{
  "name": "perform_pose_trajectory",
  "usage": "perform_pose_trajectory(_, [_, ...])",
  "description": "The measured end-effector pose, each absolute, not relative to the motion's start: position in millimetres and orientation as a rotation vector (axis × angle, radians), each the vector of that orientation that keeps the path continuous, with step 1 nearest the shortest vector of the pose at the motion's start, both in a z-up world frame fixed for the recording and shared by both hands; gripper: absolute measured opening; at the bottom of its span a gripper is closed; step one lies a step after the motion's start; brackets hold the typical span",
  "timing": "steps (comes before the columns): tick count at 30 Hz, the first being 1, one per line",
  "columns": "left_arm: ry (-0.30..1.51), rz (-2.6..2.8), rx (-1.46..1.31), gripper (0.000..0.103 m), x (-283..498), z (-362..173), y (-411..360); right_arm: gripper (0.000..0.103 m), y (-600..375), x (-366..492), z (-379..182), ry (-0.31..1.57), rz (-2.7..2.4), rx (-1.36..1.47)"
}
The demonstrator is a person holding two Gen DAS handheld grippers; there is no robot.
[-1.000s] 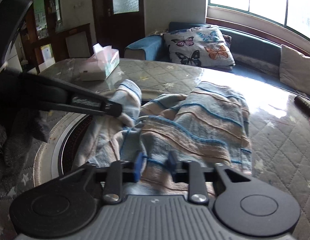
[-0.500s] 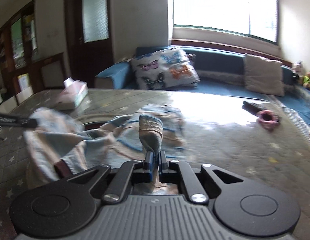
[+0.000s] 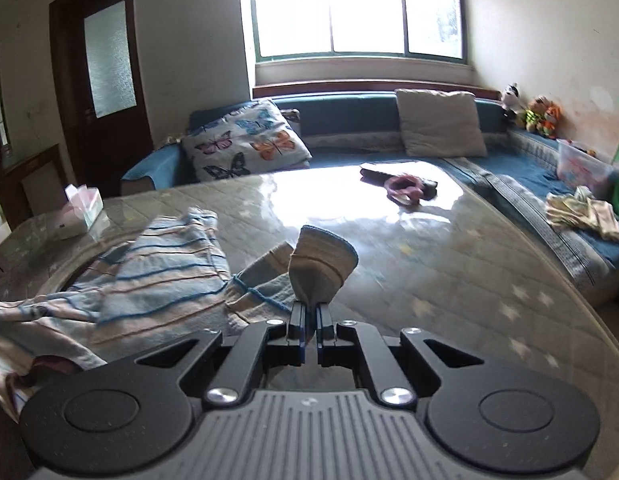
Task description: Fold towel
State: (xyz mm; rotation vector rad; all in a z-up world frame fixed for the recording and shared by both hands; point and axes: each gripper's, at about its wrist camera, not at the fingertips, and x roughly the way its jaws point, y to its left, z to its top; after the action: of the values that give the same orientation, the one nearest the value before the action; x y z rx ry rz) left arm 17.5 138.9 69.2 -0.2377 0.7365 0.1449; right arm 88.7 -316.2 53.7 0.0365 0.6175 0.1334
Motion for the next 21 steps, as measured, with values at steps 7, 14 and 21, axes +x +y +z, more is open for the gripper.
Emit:
perform_pose_trajectory(7, [0.810, 0.108, -0.148, 0.008, -9, 66, 133, 0.013, -334, 69, 41, 0.720, 0.121, 0.009])
perform_pose_trajectory(14, [0.745, 0.115, -0.102, 0.037, 1, 87, 133, 0.013, -327, 89, 62, 0.690, 0.167, -0.028])
perform_pose_trajectory(21, [0.741, 0.100, -0.110, 0.037, 52, 83, 129, 0.013, -280, 144, 62, 0.698, 0.294, -0.055])
